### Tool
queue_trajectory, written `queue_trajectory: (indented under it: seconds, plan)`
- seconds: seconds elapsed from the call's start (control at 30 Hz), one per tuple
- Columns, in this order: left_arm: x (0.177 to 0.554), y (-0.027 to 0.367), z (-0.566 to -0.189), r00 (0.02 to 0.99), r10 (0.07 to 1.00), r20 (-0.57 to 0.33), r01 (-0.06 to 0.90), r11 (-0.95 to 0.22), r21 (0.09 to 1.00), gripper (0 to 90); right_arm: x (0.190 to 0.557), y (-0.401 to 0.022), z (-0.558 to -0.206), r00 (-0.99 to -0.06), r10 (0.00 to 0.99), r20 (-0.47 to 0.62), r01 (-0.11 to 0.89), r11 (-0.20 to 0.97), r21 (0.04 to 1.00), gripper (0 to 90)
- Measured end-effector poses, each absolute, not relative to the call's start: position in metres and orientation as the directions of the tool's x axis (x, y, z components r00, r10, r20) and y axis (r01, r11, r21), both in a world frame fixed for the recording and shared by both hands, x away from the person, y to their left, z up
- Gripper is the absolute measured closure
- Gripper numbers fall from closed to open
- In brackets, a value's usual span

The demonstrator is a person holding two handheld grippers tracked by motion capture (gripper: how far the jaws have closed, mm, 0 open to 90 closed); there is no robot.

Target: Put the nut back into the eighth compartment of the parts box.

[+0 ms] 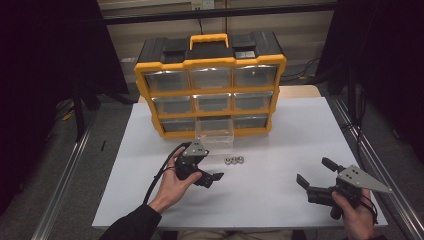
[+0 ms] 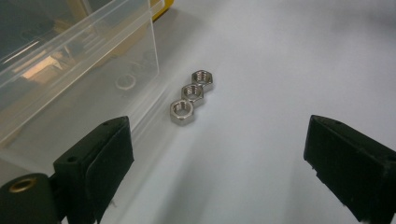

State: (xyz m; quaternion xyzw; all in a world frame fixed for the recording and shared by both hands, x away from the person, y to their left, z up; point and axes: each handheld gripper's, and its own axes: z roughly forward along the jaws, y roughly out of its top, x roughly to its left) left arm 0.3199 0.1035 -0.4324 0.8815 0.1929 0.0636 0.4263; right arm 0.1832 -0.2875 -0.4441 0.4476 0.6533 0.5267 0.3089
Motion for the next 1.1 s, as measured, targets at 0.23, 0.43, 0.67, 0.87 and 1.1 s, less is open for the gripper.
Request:
queue_trajectory:
  seconds: [0.23,0.43,0.67,0.87,1.1]
  plan:
    - [0.328,0.093,-0.432,0.921,0.384,-0.070,0.303,-0.589,0.749,6.9,0.183,-0.287,-0.444,-0.412,0.909,0.067,0.259,0.046,0.965,0.0]
    - [0.332,0.086,-0.436,0.932,0.355,-0.071,0.309,-0.678,0.666,7.5,0.183,-0.287,-0.444,-0.413,0.908,0.066,0.258,0.047,0.965,0.0]
    - [0.338,0.078,-0.439,0.935,0.342,-0.098,0.328,-0.725,0.605,7.5,0.183,-0.287,-0.444,-0.414,0.908,0.065,0.257,0.048,0.965,0.0]
    - [0.344,0.069,-0.437,0.929,0.347,-0.128,0.354,-0.732,0.581,7.2,0.184,-0.287,-0.444,-0.415,0.907,0.063,0.258,0.050,0.965,0.0]
    - [0.349,0.061,-0.439,0.935,0.330,-0.130,0.346,-0.766,0.541,6.7,0.183,-0.287,-0.444,-0.415,0.907,0.063,0.258,0.050,0.965,0.0]
